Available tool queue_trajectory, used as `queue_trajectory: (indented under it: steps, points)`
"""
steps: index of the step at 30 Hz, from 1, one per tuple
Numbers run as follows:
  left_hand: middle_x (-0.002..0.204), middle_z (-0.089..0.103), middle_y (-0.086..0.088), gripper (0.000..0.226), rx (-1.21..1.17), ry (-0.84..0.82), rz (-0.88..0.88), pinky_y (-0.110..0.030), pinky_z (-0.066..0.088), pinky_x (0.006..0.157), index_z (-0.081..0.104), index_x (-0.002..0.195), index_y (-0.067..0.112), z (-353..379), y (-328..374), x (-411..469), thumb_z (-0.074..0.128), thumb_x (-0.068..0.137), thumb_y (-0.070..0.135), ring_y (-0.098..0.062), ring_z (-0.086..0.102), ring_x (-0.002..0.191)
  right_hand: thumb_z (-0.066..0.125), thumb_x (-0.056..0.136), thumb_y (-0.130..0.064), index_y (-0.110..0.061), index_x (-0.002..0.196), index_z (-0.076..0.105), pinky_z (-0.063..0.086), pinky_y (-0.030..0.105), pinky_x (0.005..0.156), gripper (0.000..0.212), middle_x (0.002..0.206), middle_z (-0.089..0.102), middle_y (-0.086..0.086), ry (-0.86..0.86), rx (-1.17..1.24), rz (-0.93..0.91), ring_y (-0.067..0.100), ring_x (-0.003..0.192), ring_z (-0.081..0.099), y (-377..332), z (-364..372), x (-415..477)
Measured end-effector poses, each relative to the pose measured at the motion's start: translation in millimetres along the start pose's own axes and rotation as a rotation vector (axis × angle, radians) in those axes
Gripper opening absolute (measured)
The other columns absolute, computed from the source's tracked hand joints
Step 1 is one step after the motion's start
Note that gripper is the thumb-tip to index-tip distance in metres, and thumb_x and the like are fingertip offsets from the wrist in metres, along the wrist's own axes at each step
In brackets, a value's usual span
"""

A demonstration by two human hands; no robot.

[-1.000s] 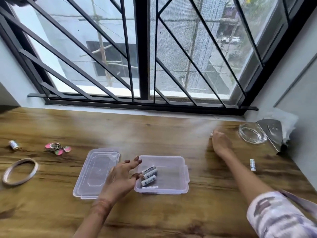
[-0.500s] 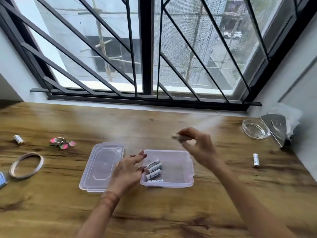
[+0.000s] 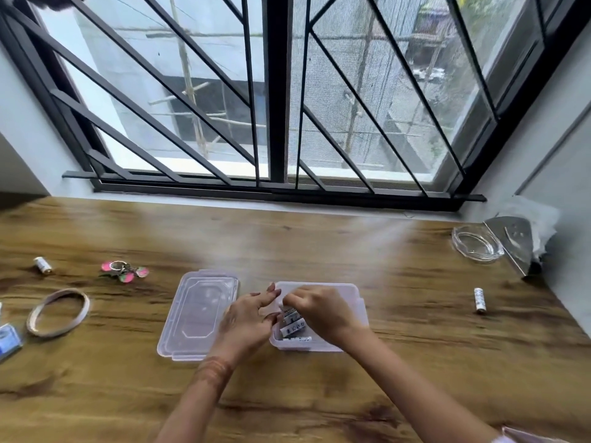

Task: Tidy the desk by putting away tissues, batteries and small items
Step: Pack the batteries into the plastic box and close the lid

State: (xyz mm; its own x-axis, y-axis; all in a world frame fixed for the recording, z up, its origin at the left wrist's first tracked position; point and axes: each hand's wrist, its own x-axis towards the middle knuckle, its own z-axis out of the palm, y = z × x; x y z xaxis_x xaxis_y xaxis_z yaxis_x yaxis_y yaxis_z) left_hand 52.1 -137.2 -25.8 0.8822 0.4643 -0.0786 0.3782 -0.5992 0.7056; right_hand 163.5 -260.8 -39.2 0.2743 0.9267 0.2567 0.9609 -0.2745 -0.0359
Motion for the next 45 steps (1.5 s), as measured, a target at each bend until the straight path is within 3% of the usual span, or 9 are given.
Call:
queue_trajectory:
  steps: [4,8,11,16,24,28,37,41,45]
  points:
    - [0.136,0.052,0.011,0.048,-0.018,-0.010,0.001,-0.027,0.042,0.099,0.055,0.126,0.032,0.8,-2.6,0.1,0.066,0.081,0.021,-0.014,0.051,0.122,0.081,0.042,0.000,-0.018,0.060,0.058,0.035,0.019,0.041,0.034,0.050,0.058,-0.005,-0.068,-0.037,0.049,0.015,0.052,0.056,-7.7,-8.2,5.2]
    - [0.136,0.051,0.012,0.048,-0.035,-0.012,0.013,-0.021,0.038,0.097,0.055,0.126,0.031,1.3,-3.3,0.2,0.066,0.081,0.019,-0.013,0.051,0.123,0.056,0.071,0.009,-0.003,0.093,0.058,0.031,0.031,0.052,0.026,0.079,0.068,0.012,-0.113,0.087,0.083,0.033,0.074,0.060,-6.6,-0.1,3.2]
    - [0.136,0.050,0.013,0.048,-0.037,-0.009,0.014,-0.022,0.038,0.098,0.055,0.127,0.030,0.8,-2.7,0.6,0.066,0.082,0.020,-0.012,0.050,0.124,0.052,0.074,0.011,-0.001,0.096,0.061,0.040,0.037,0.056,0.026,0.084,0.067,0.020,-0.097,0.262,0.162,0.036,0.079,0.060,-4.6,-1.6,0.6]
    - [0.136,0.050,0.014,0.047,-0.052,0.001,0.025,-0.015,0.033,0.095,0.055,0.127,0.027,0.6,-1.9,-0.3,0.067,0.082,0.019,-0.008,0.048,0.124,0.054,0.083,-0.004,-0.008,0.097,0.064,0.048,0.040,0.075,0.018,0.097,0.070,0.011,-0.115,0.438,0.329,0.030,0.092,0.062,-3.6,-9.1,-6.0]
    - [0.137,0.048,0.013,0.049,-0.042,0.005,0.041,-0.015,0.033,0.094,0.054,0.128,0.025,0.1,-1.1,-0.4,0.067,0.081,0.019,-0.009,0.048,0.124,0.054,0.076,-0.002,-0.010,0.087,0.065,0.048,0.032,0.067,0.017,0.091,0.071,0.008,-0.025,0.217,0.424,0.029,0.087,0.065,1.8,-12.0,-18.4]
    - [0.137,0.048,0.012,0.049,-0.045,0.005,0.049,-0.016,0.034,0.095,0.054,0.128,0.025,-0.6,0.2,-1.2,0.067,0.081,0.019,-0.010,0.048,0.125,0.050,0.081,-0.007,-0.014,0.100,0.066,0.043,0.029,0.075,0.025,0.106,0.068,0.004,-0.124,0.271,0.549,0.021,0.102,0.059,2.2,-15.3,-21.8]
    - [0.138,0.048,0.009,0.047,-0.100,-0.010,0.030,-0.012,0.030,0.095,0.055,0.127,0.019,-0.1,0.4,-0.4,0.067,0.082,0.013,-0.007,0.046,0.125,0.055,0.072,0.003,-0.006,0.083,0.068,0.052,0.028,0.068,0.020,0.089,0.071,0.008,-0.330,0.406,0.580,0.020,0.085,0.064,10.1,-20.8,-24.6]
    - [0.138,0.048,0.008,0.047,-0.095,-0.008,0.034,-0.012,0.031,0.095,0.055,0.128,0.018,-0.7,1.6,-1.6,0.067,0.082,0.013,-0.008,0.046,0.125,0.046,0.074,0.013,-0.006,0.090,0.065,0.052,0.026,0.066,0.031,0.086,0.071,0.012,-0.415,0.474,0.557,0.013,0.069,0.059,9.8,-23.2,-24.5]
    - [0.138,0.047,0.010,0.047,-0.090,-0.008,0.038,-0.013,0.030,0.095,0.054,0.129,0.019,-2.0,2.8,-3.2,0.065,0.083,0.013,-0.008,0.046,0.126,0.038,0.069,0.017,-0.002,0.090,0.065,0.053,0.035,0.074,0.040,0.077,0.065,0.008,-0.202,0.545,0.550,0.014,0.071,0.058,10.4,-34.5,-25.2]
